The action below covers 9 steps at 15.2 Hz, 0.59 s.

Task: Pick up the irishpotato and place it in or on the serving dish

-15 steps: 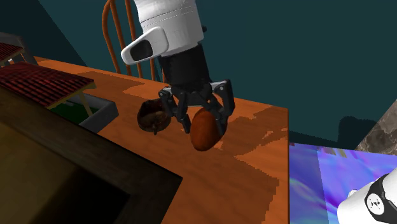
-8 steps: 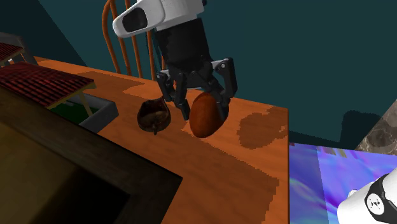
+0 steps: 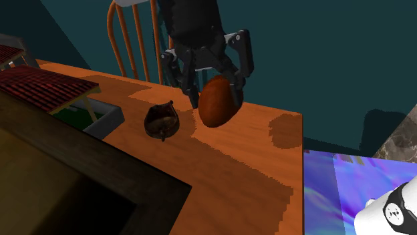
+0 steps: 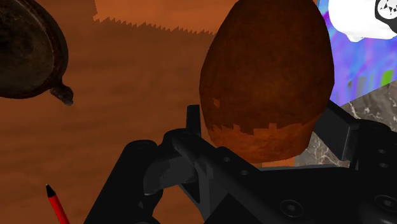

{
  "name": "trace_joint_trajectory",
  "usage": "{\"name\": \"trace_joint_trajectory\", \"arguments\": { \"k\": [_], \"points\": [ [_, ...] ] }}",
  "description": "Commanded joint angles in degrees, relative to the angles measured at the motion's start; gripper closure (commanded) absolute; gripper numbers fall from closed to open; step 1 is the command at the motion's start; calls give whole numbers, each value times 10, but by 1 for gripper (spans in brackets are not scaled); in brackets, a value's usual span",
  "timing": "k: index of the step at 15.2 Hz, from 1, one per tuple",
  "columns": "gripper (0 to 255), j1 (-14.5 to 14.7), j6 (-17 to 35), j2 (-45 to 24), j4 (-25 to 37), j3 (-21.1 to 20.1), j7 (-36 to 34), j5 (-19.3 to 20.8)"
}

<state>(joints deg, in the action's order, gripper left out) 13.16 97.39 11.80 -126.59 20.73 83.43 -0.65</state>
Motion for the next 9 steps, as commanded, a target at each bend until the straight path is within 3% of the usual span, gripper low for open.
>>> {"name": "trace_joint_trajectory", "arguments": {
  "k": [1, 9],
  "points": [
    [255, -1, -9, 2, 7, 1, 0, 1],
    [255, -22, -51, -187, 220, 35, 80, -48]
  ]
}}
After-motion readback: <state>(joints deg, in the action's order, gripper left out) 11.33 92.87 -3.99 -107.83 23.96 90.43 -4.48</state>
